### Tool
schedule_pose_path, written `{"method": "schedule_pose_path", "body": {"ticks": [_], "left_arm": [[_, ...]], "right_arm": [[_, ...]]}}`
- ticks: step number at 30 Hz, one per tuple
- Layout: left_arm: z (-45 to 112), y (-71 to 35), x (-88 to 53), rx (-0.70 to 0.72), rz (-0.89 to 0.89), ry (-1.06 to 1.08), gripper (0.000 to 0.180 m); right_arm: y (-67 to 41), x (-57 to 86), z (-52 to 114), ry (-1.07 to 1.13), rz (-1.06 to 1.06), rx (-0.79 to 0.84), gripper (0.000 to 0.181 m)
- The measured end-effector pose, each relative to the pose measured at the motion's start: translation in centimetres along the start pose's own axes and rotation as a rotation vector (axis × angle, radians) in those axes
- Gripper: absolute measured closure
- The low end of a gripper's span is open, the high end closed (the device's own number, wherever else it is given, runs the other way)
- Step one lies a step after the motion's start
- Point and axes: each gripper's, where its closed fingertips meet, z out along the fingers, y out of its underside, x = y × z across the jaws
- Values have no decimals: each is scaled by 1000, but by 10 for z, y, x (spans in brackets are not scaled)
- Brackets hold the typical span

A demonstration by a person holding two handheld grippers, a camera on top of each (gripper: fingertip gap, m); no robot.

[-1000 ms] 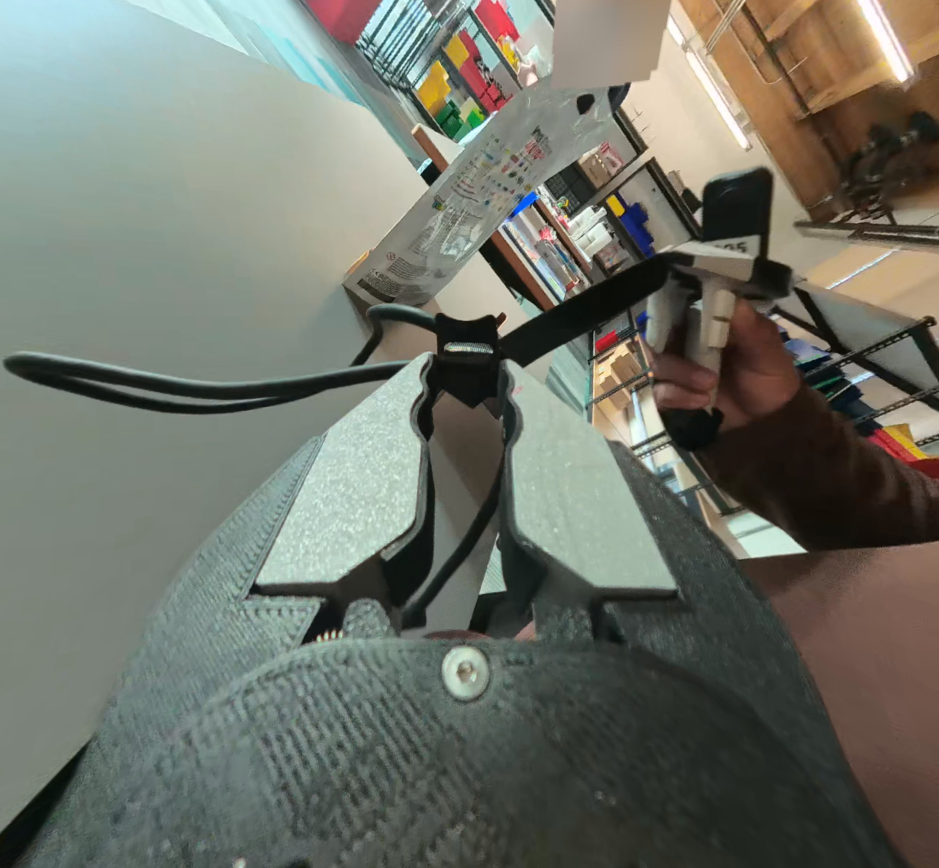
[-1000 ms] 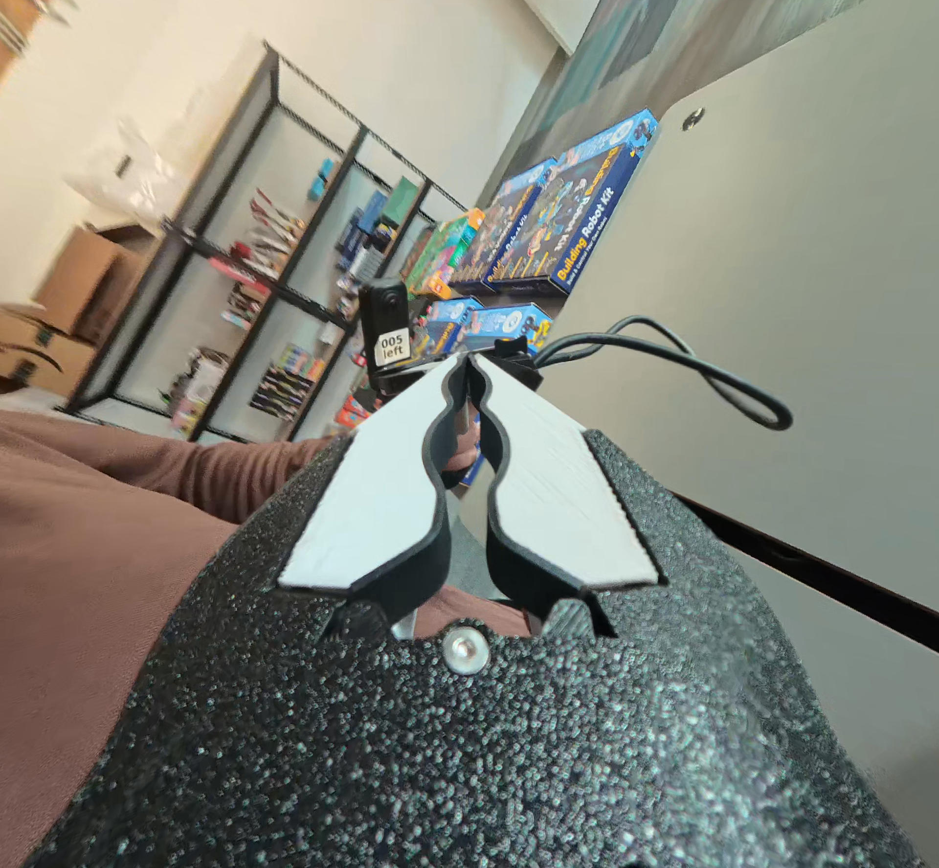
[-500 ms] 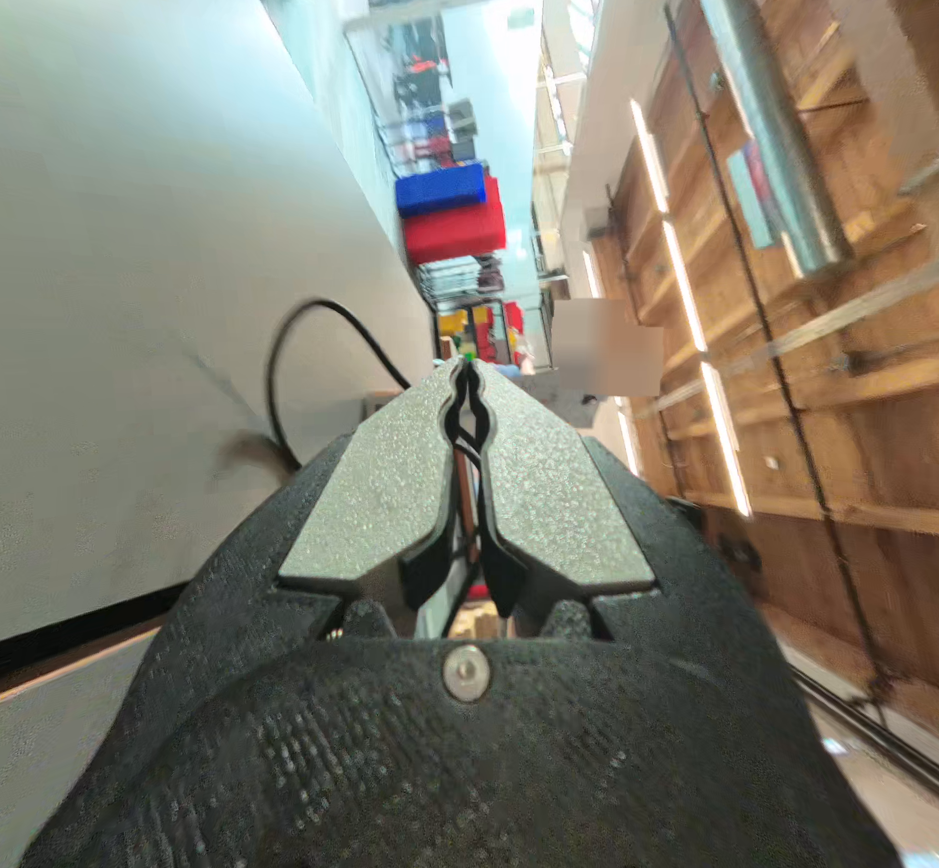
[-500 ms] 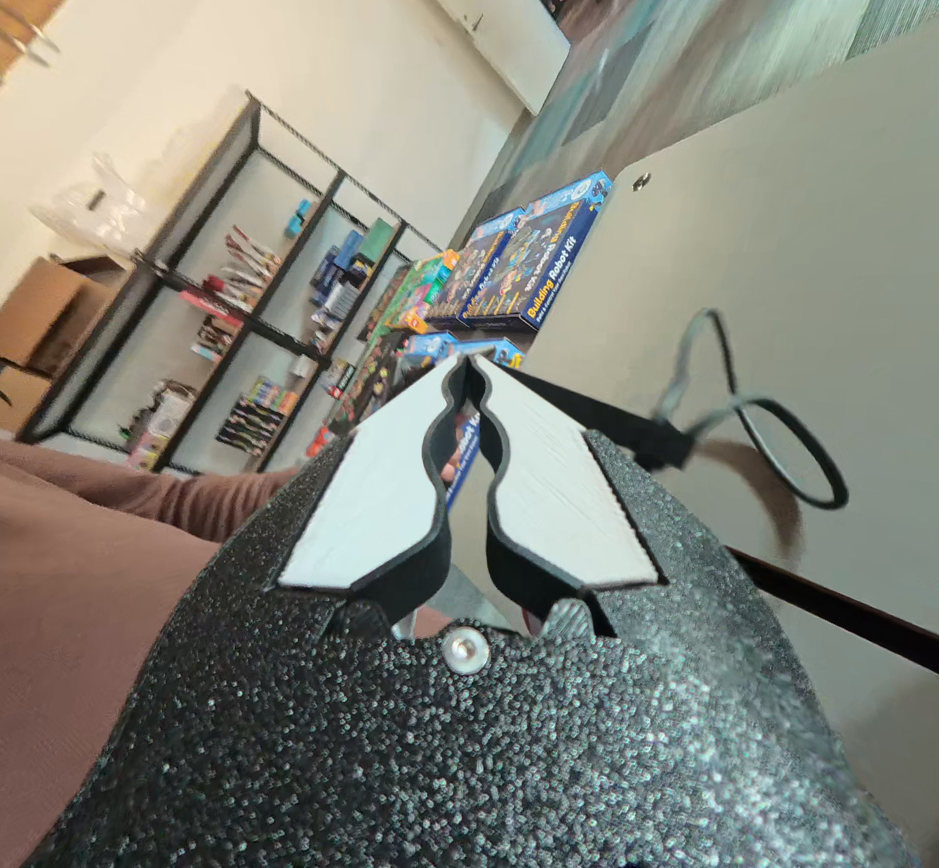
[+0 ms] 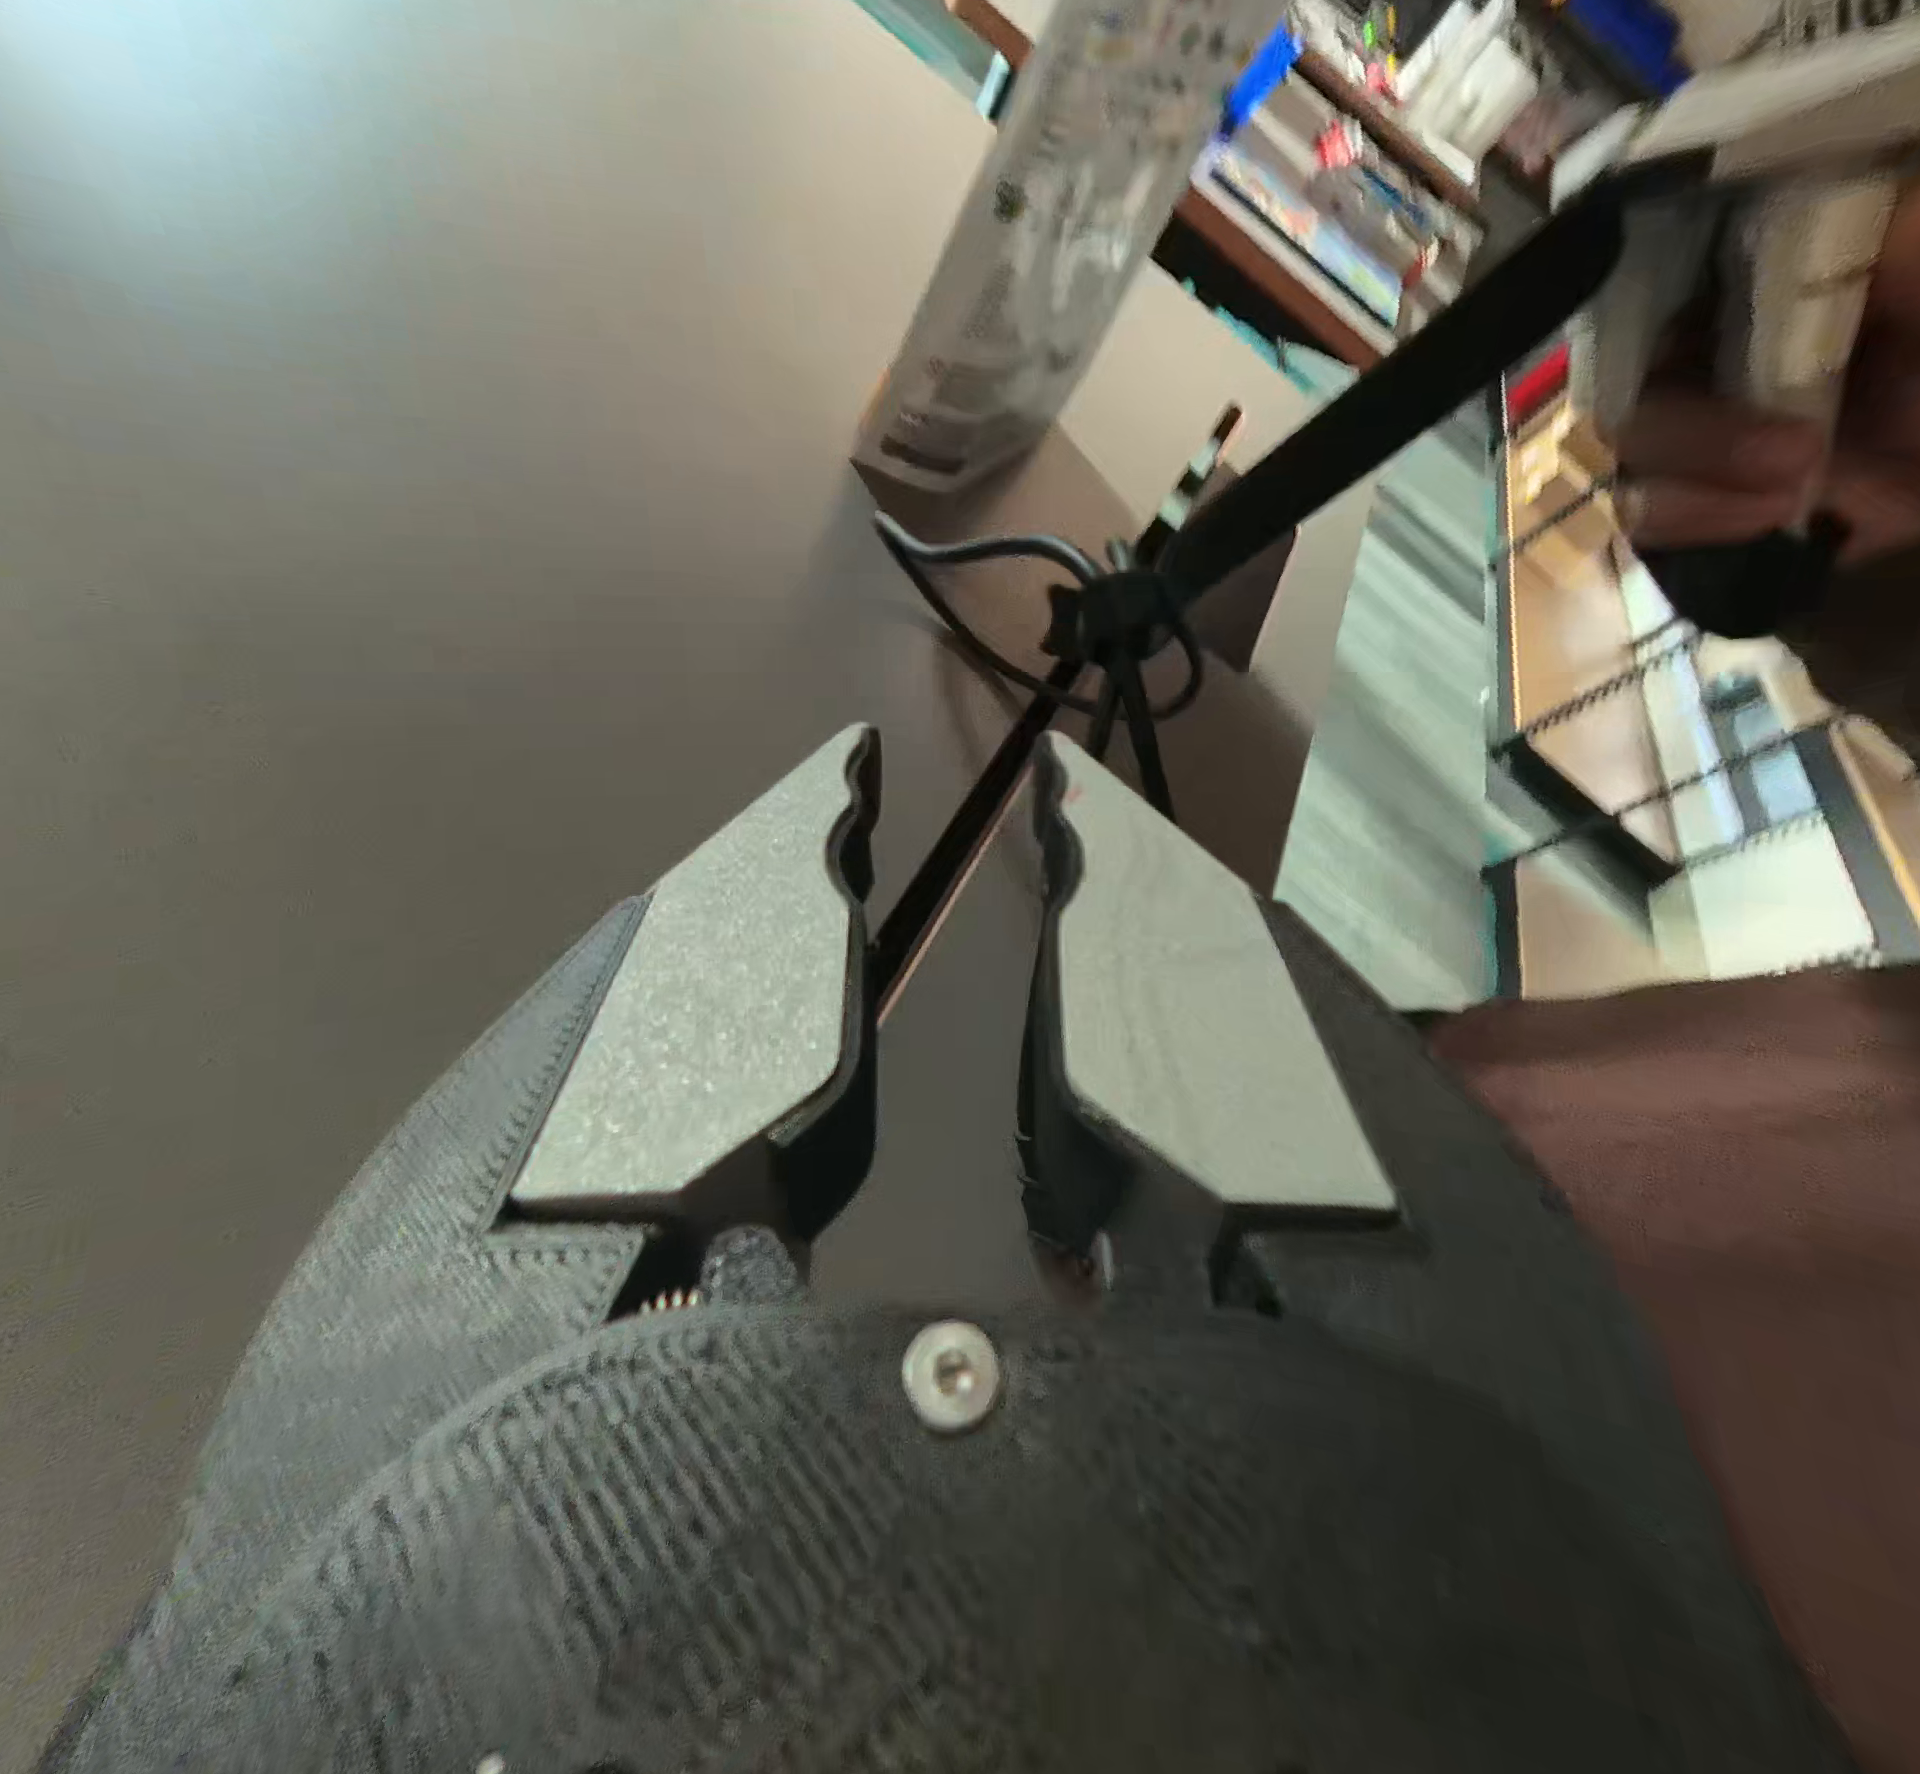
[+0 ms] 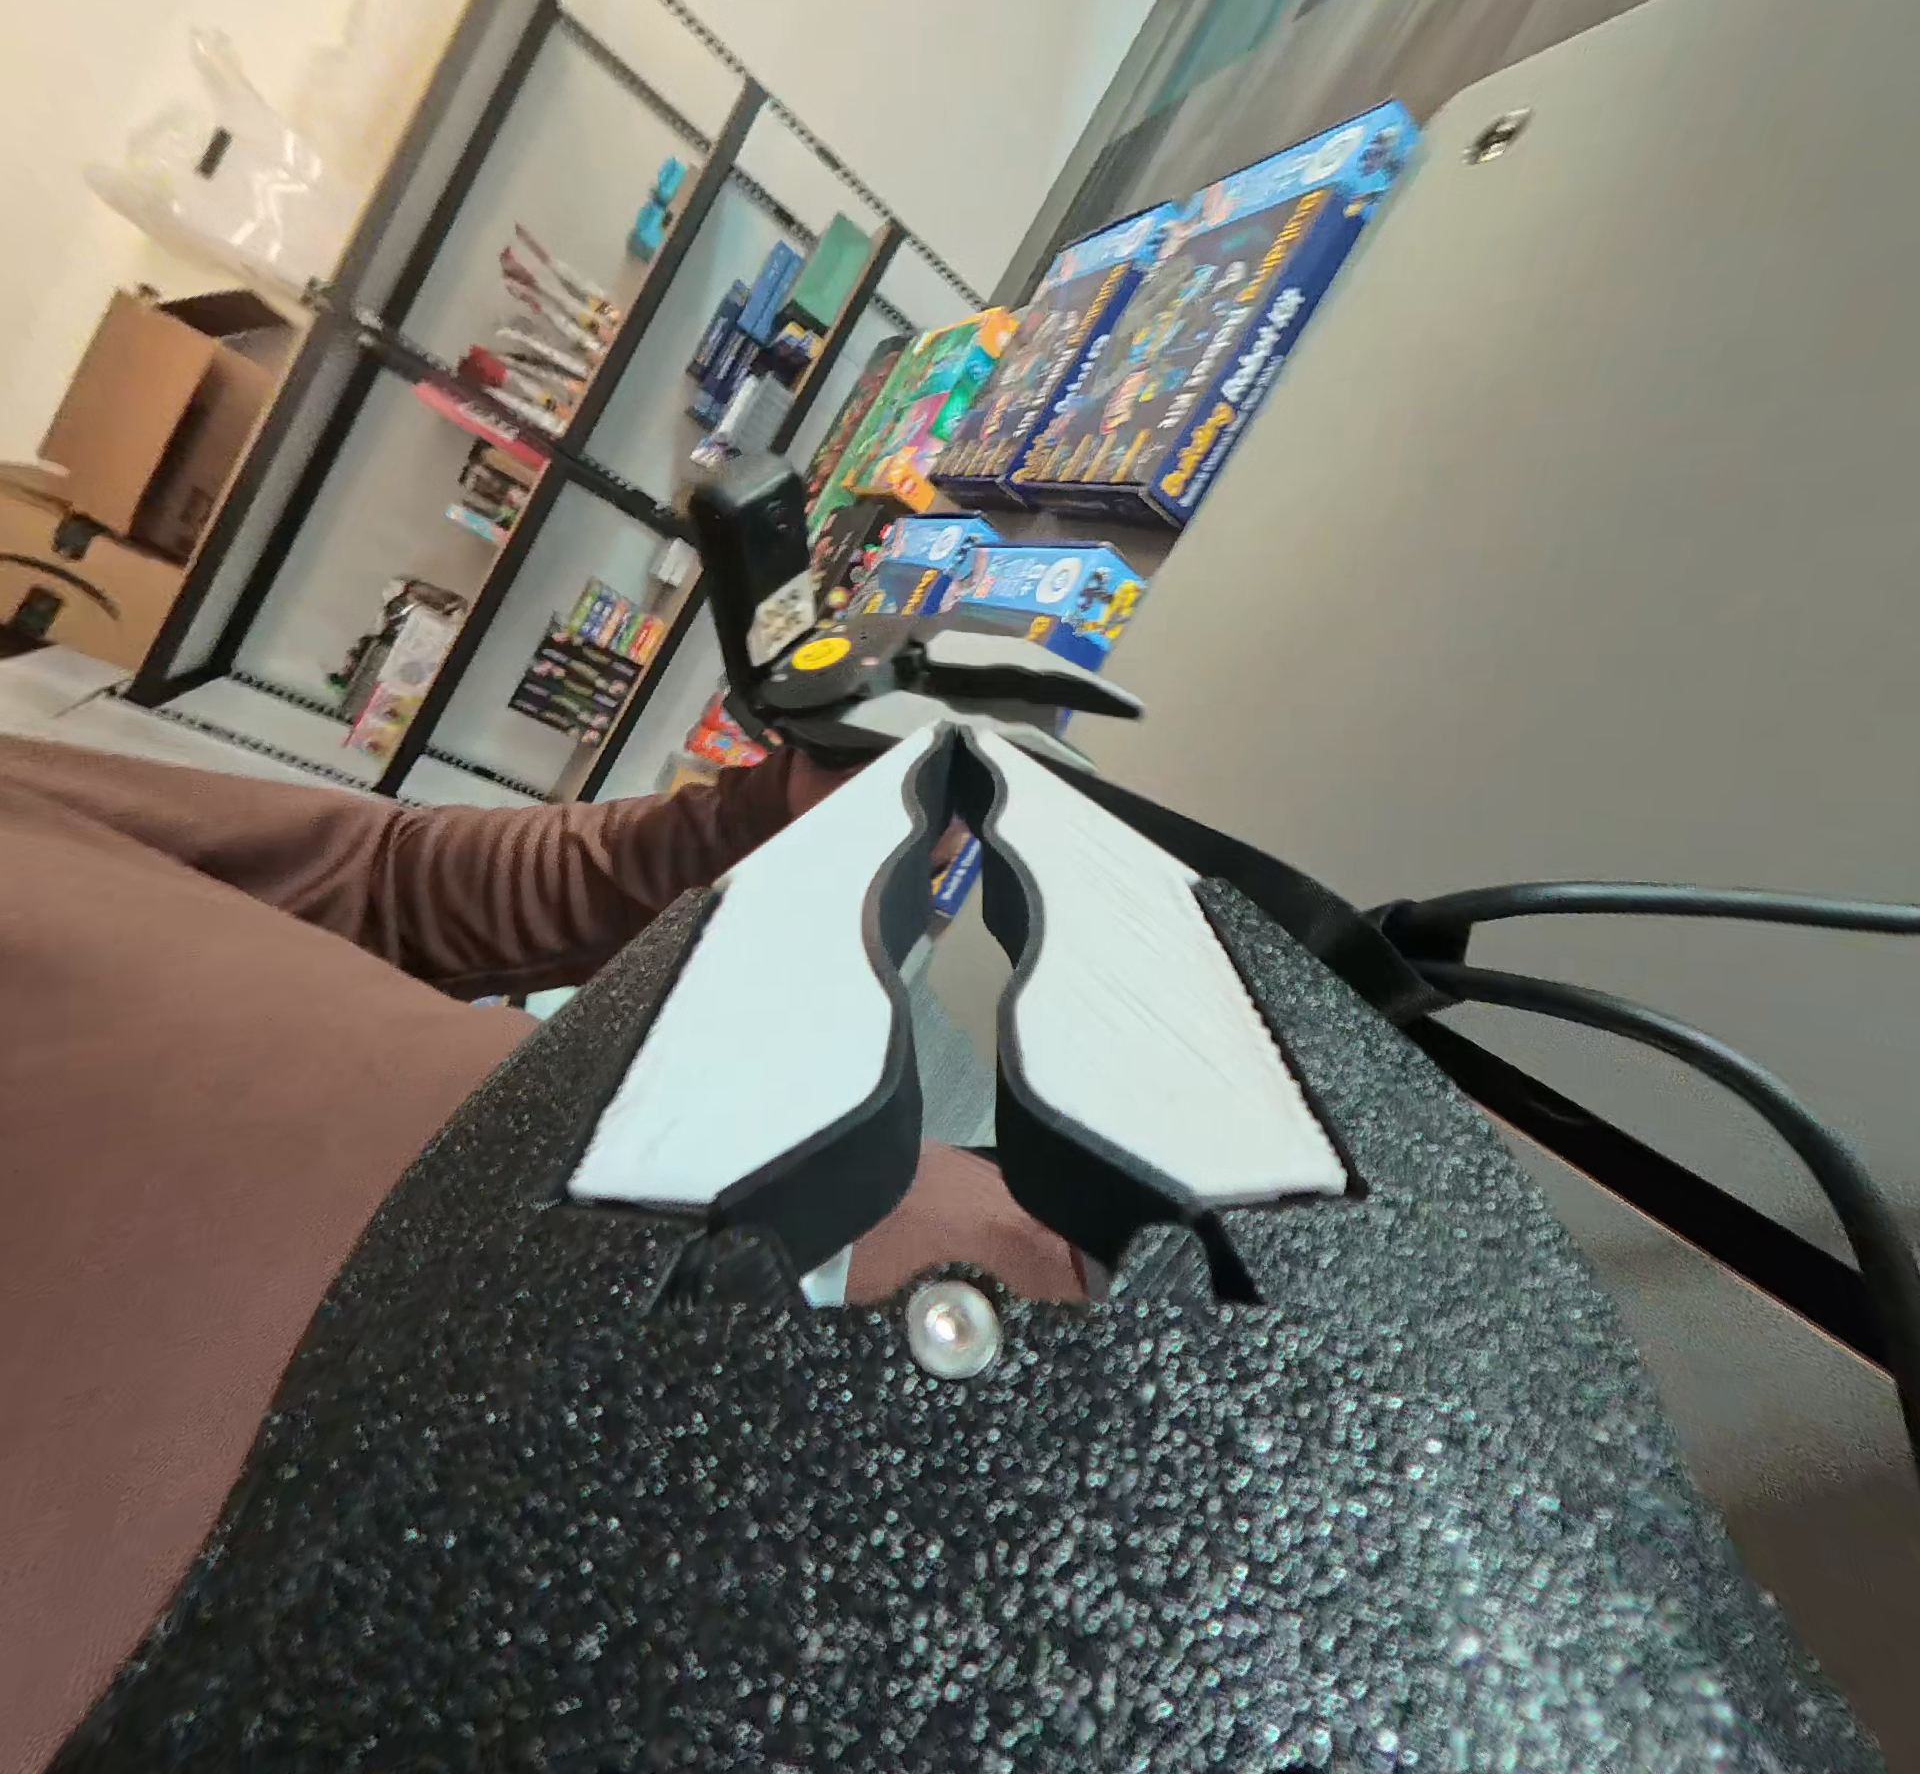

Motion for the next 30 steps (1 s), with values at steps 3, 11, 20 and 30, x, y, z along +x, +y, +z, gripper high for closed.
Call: {"method": "schedule_pose_path", "body": {"ticks": [3,11,20,30], "left_arm": [[8,9,23,-78,110,91,148],[17,-9,41,-221,197,143,149],[20,23,45,-333,-90,219,149],[35,2,78,-133,-497,600,158]], "right_arm": [[-2,-19,2,-91,-43,-4,181],[0,-40,-2,-187,-76,-46,181],[4,-60,-6,-242,-86,-46,181],[9,-71,-13,-270,-72,-56,181]]}}
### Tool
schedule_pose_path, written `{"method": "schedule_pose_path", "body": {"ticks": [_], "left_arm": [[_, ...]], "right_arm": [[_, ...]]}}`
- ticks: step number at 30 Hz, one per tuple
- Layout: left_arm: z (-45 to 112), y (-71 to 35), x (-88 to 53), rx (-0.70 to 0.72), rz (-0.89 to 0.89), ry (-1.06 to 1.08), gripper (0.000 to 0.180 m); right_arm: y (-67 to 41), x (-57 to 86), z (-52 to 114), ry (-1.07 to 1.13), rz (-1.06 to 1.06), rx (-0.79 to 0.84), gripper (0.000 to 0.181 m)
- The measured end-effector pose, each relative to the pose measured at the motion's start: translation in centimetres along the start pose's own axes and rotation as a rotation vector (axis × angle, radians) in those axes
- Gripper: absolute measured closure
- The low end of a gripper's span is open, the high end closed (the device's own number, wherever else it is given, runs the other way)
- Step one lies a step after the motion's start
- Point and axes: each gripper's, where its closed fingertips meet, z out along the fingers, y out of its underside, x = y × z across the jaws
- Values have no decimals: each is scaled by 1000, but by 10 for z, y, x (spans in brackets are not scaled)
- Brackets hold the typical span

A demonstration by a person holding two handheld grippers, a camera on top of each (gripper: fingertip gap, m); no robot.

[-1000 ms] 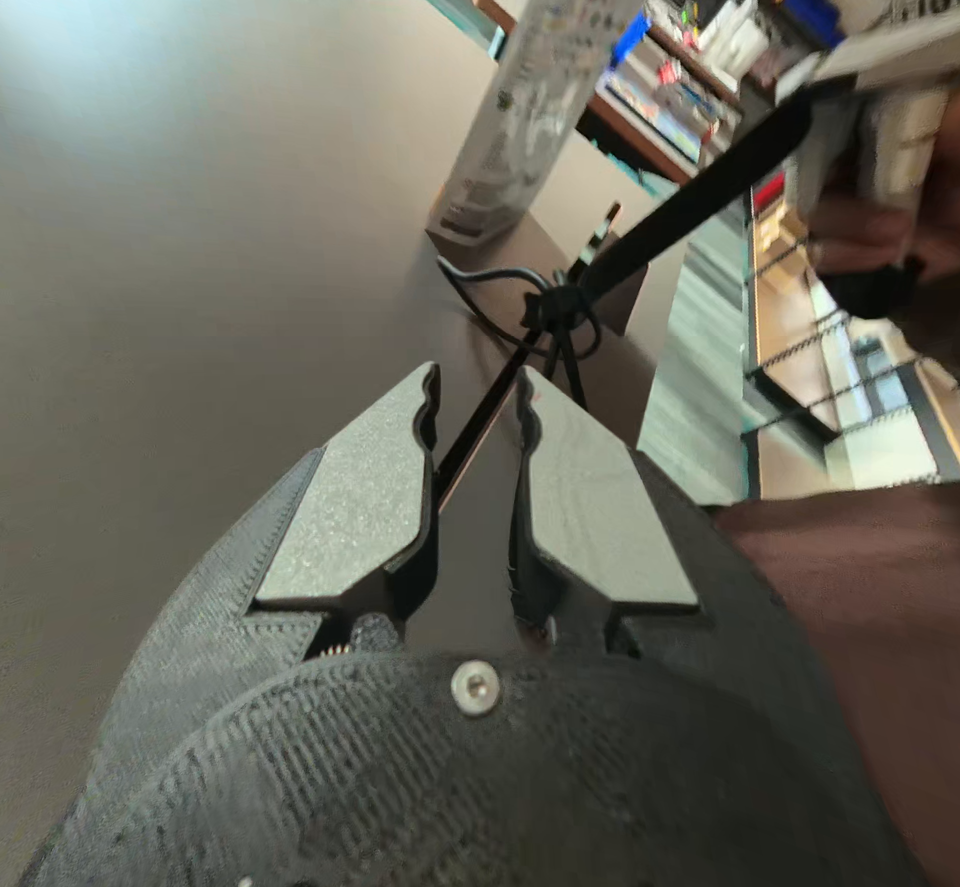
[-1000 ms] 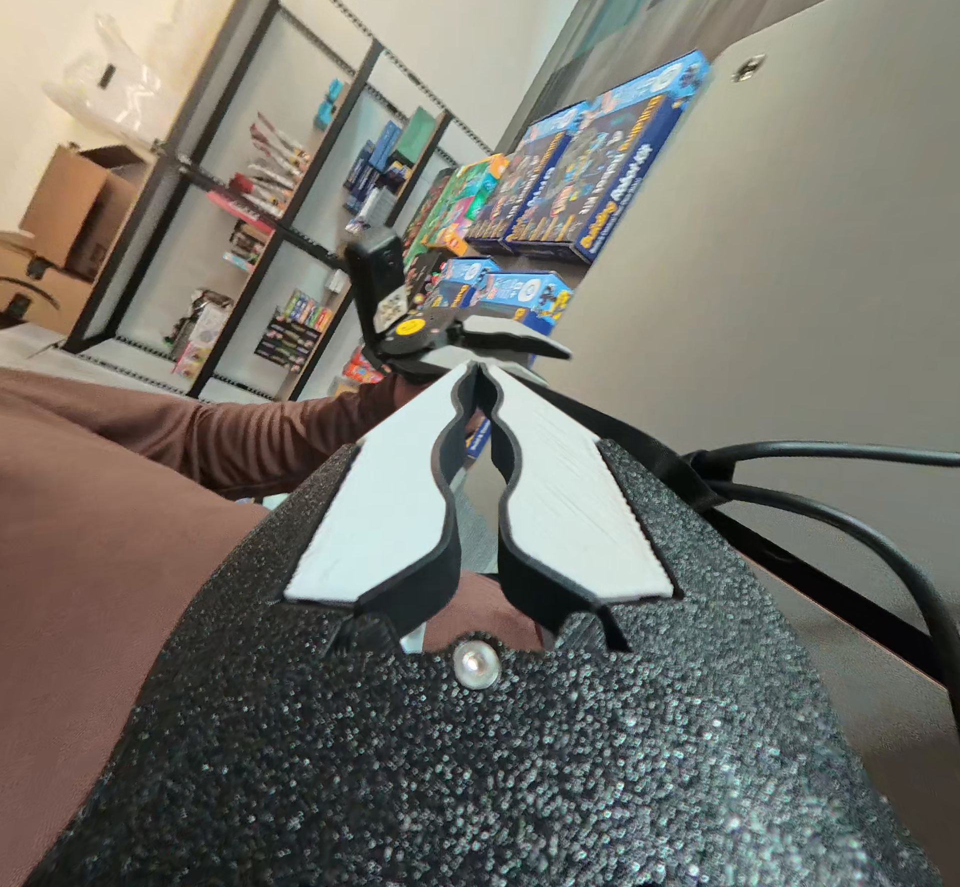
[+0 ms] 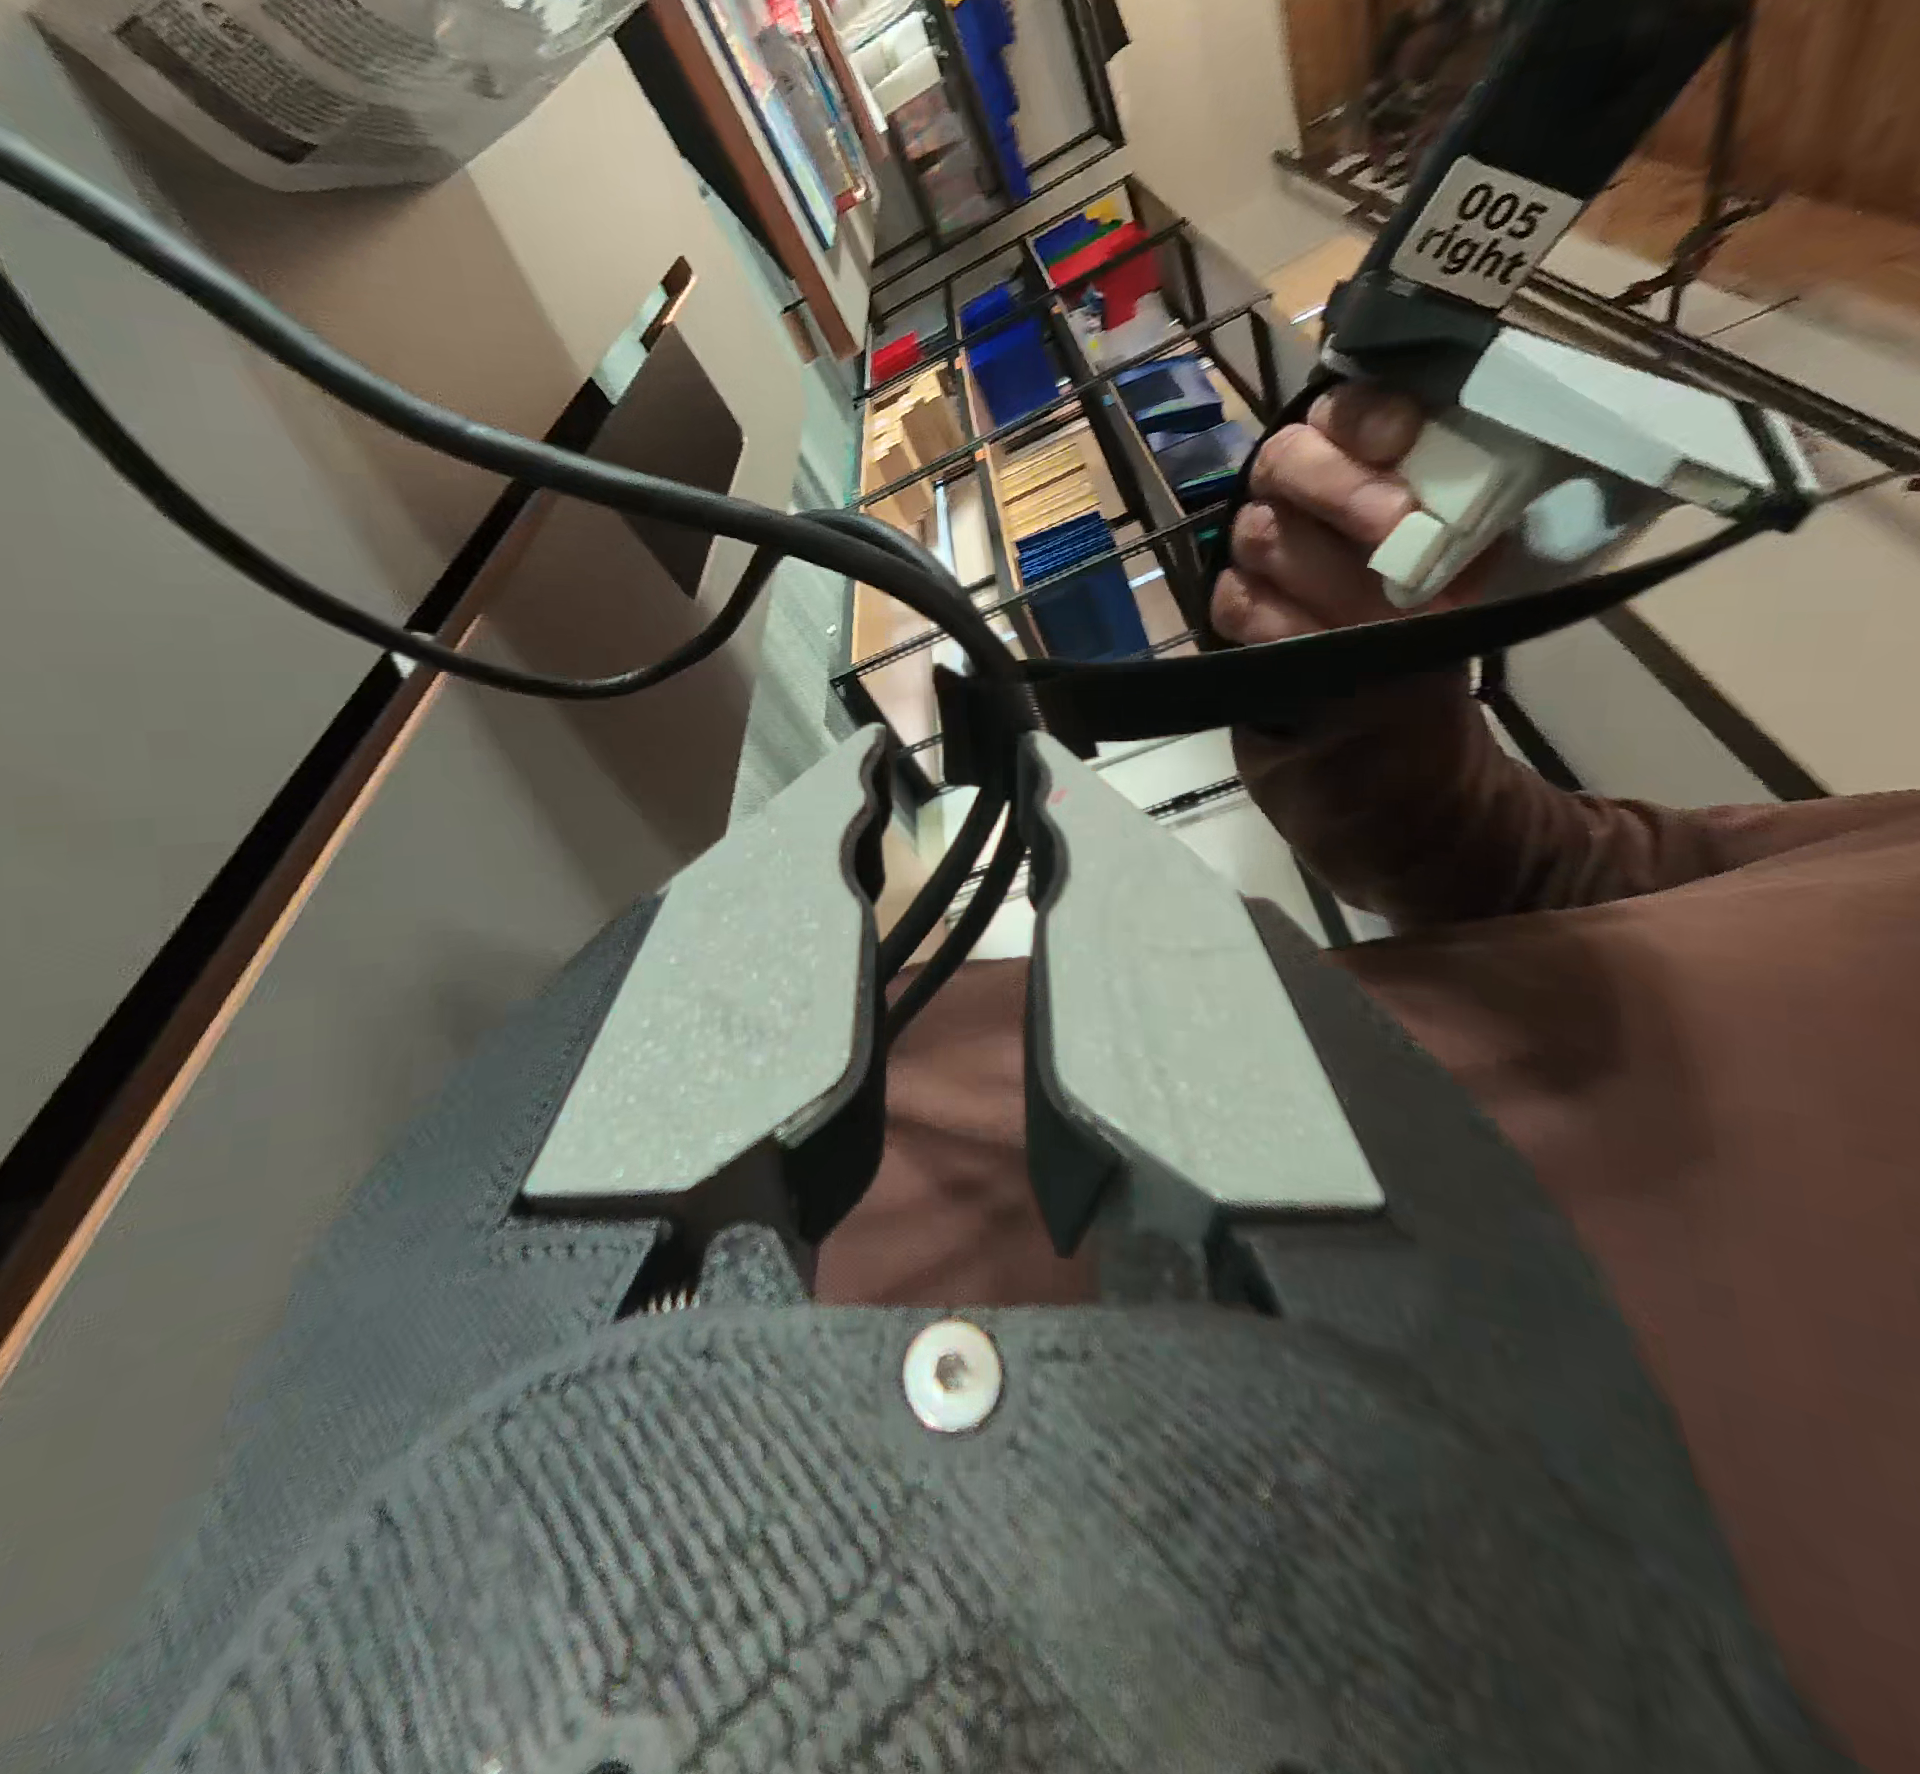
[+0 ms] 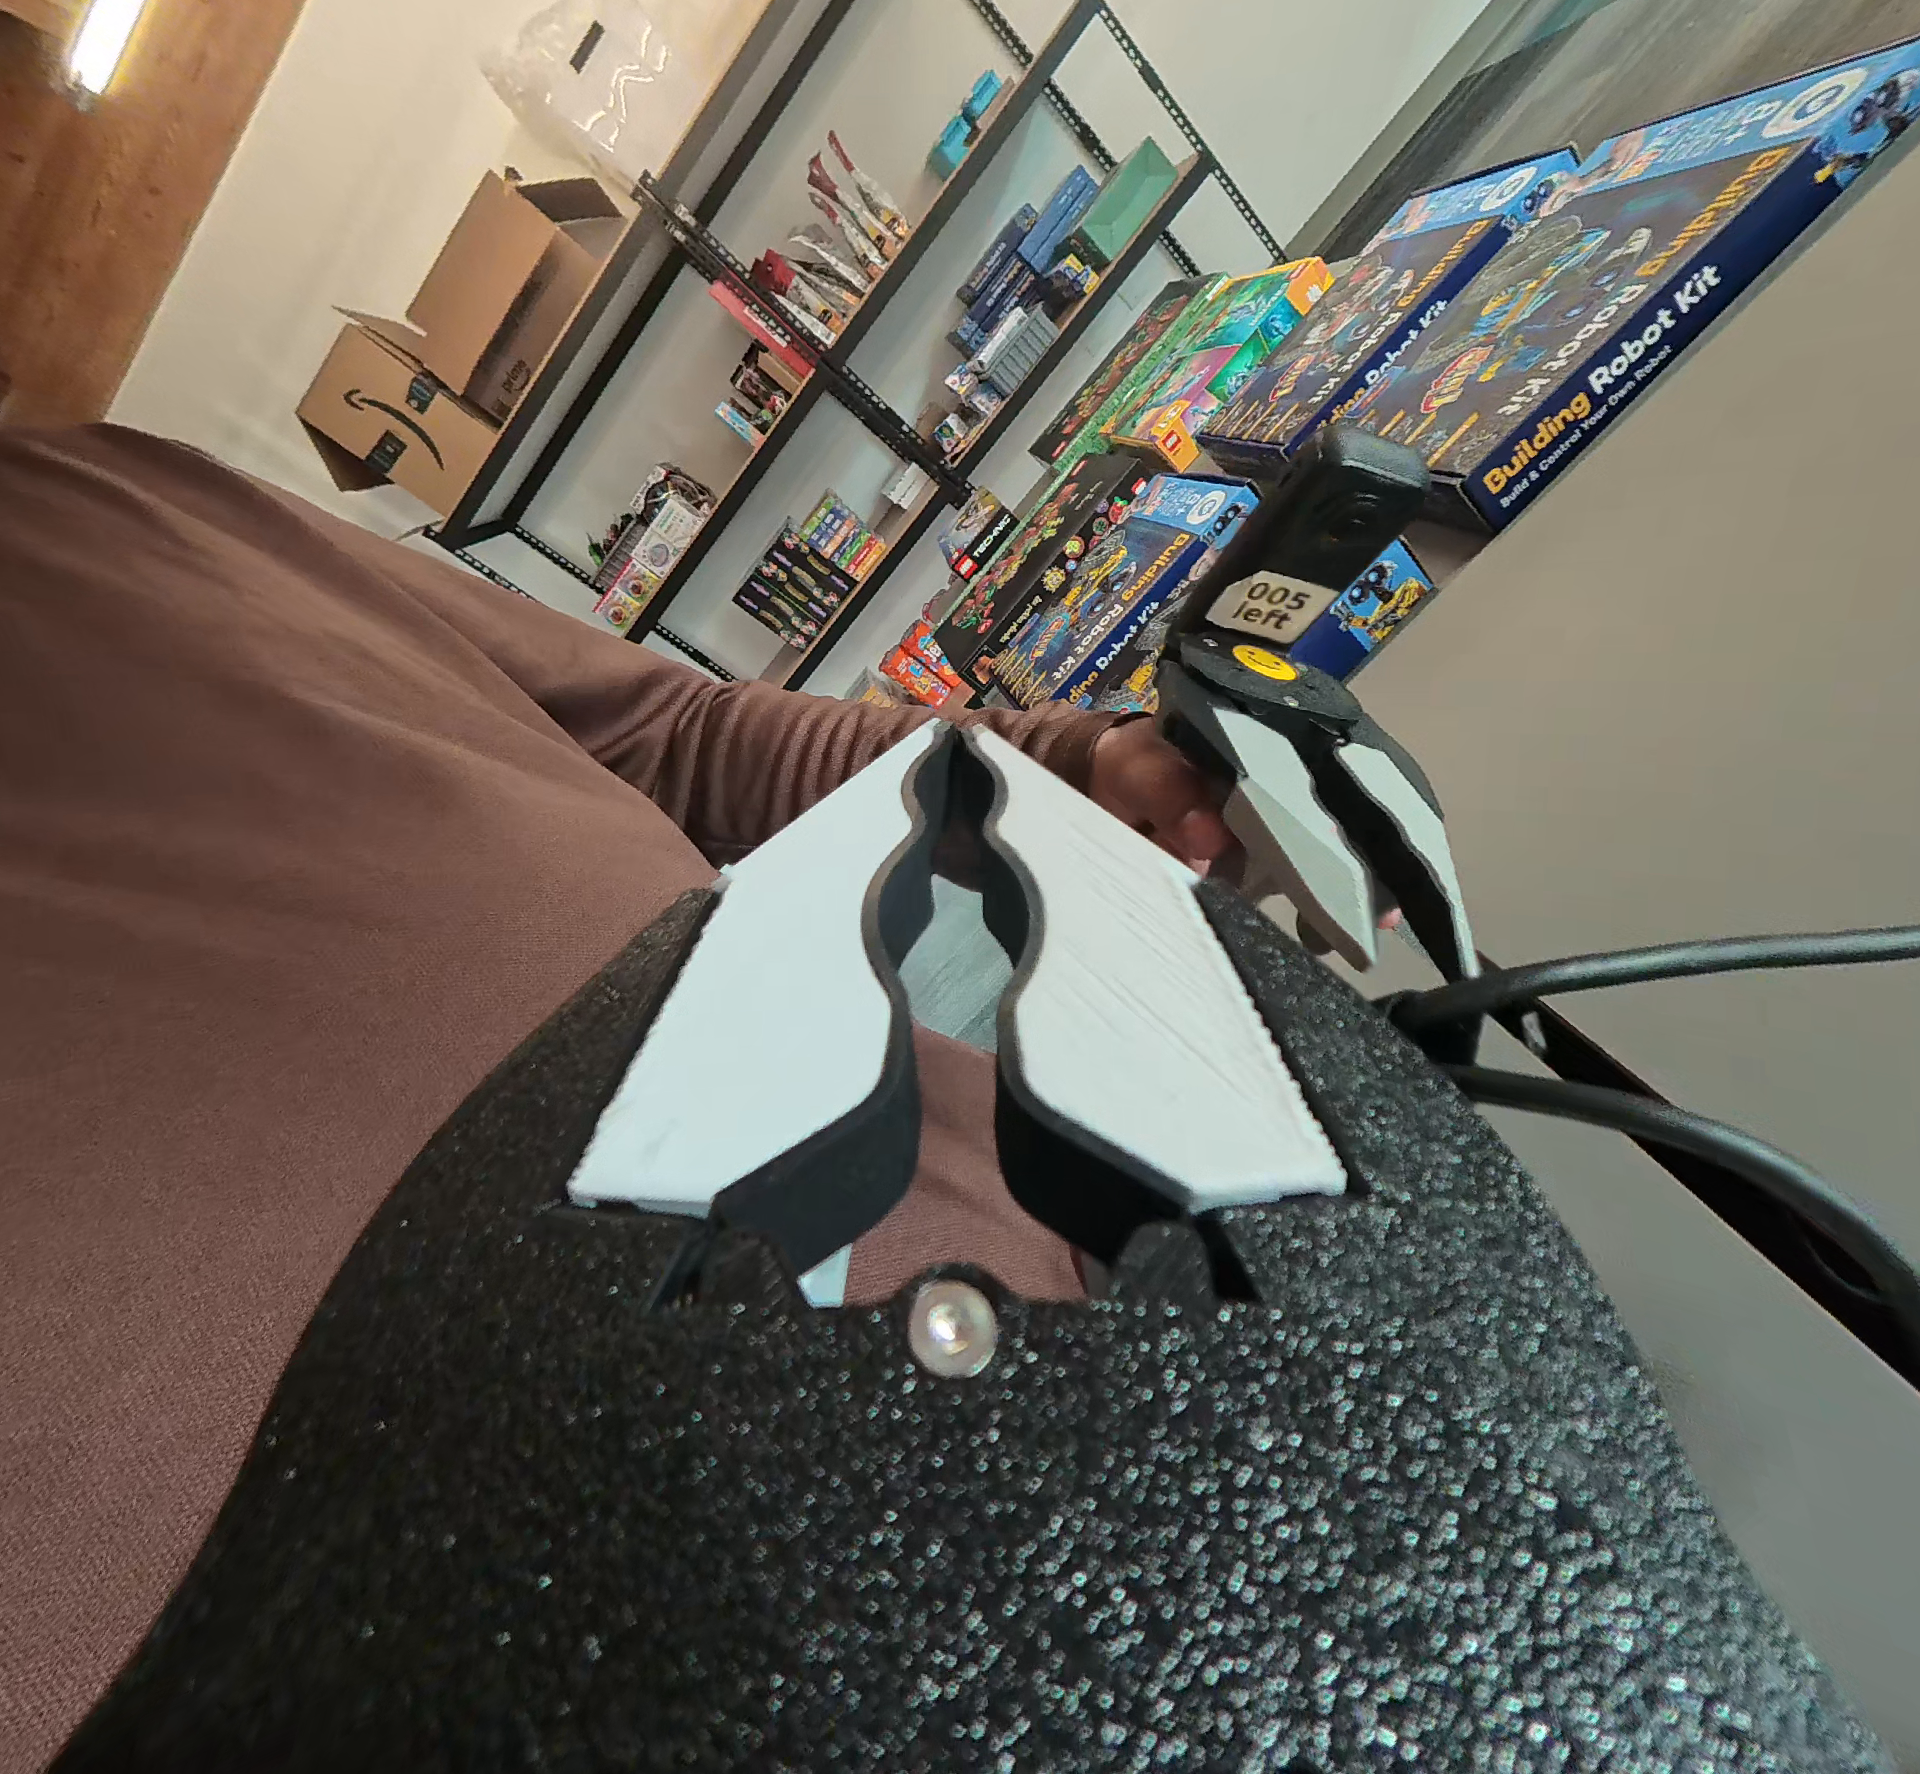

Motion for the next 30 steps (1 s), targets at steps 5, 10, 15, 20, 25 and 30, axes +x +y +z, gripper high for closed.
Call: {"method": "schedule_pose_path", "body": {"ticks": [5,10,15,20,25,30], "left_arm": [[-3,6,1,-17,-23,29,152],[-2,8,-3,-15,-4,12,173],[0,5,-13,13,79,-72,180],[-55,-7,-85,188,-6,-442,180],[-78,9,-82,174,41,-443,180],[-64,3,-45,163,85,-346,180]], "right_arm": [[0,-2,-5,17,0,8,181],[1,-7,-2,-1,-1,3,181],[1,-7,0,24,-24,-5,181],[-56,-11,-66,14,-21,356,181],[-24,34,-89,250,60,182,181],[45,63,-26,296,180,-70,168]]}}
